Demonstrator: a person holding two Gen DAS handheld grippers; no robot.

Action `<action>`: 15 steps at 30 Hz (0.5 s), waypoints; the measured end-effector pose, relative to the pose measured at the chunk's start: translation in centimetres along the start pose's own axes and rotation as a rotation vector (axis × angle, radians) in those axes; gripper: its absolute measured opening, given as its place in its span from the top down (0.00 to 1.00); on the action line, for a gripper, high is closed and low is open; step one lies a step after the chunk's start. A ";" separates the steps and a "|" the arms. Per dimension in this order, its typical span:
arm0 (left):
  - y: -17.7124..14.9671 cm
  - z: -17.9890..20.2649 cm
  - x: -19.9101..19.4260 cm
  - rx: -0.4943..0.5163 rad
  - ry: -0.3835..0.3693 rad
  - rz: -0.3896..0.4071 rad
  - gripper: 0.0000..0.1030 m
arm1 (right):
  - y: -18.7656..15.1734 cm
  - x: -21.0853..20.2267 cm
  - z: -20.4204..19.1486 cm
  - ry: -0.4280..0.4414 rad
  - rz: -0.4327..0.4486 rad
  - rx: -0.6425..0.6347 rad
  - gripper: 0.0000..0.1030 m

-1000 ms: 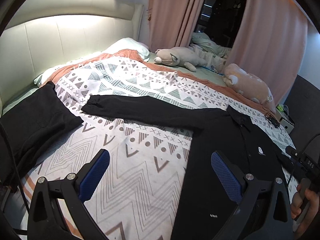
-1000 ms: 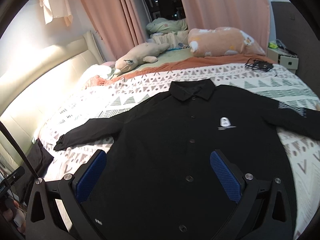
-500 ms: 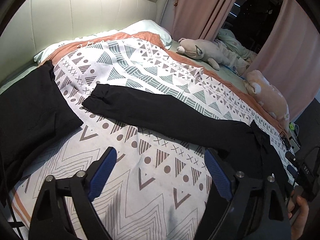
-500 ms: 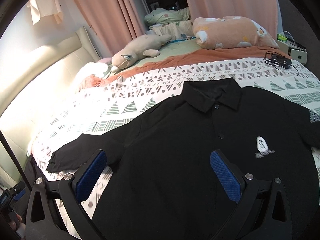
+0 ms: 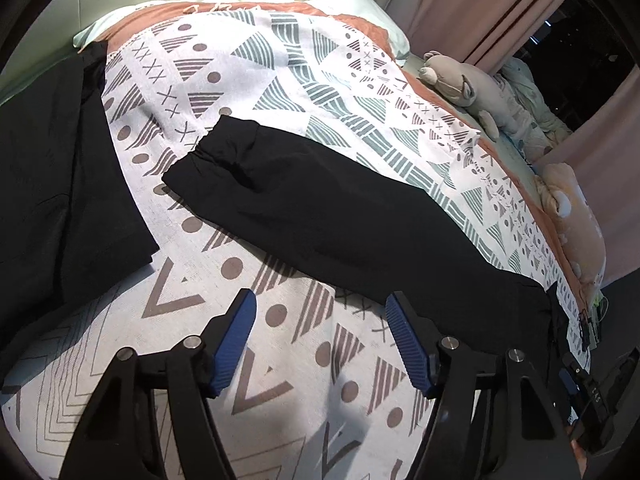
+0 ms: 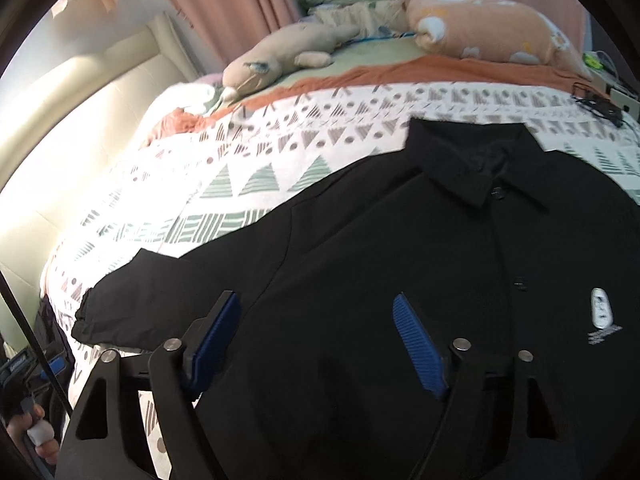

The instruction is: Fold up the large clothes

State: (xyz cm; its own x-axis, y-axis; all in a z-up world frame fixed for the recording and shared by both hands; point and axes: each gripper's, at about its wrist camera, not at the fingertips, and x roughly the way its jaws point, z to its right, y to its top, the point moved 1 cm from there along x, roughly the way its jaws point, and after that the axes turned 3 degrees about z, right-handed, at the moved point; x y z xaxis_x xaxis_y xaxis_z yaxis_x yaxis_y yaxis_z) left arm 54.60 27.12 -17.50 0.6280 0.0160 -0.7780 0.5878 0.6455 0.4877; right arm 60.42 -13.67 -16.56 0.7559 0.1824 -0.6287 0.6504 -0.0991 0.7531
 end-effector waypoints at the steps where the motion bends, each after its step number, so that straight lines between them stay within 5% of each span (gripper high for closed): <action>1: 0.3 -0.2 0.7 -0.006 0.002 -0.009 0.34 | 0.0 0.8 -0.5 0.011 -0.008 -0.014 0.33; 4: 0.8 -0.4 3.1 -0.007 0.036 -0.039 0.34 | -0.1 2.9 -0.9 0.026 -0.043 -0.027 0.56; 9: 1.9 -1.1 6.7 -0.045 0.100 -0.062 0.37 | -0.8 6.1 -0.4 0.044 -0.105 -0.005 0.57; 11: 2.4 -0.6 7.1 -0.022 0.131 -0.042 0.55 | -1.4 7.6 -0.2 0.026 -0.156 -0.010 0.57; 12: 2.7 -0.3 7.3 -0.007 0.143 -0.047 0.78 | -1.6 7.9 0.0 0.021 -0.162 -0.011 0.57; 13: 2.9 0.0 7.4 0.005 0.154 -0.051 0.88 | -1.6 8.0 0.0 0.020 -0.159 -0.013 0.57; 15: 3.3 0.7 6.8 0.028 0.161 -0.031 0.95 | -1.1 7.8 0.1 0.033 -0.159 -0.007 0.57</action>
State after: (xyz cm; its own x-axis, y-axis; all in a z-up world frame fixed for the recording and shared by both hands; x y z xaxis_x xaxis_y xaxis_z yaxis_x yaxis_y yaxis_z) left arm 61.21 28.82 -20.91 0.5210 0.1198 -0.8451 0.6209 0.6262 0.4715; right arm 65.62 -12.21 -22.28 0.6404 0.2272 -0.7337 0.7611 -0.0595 0.6459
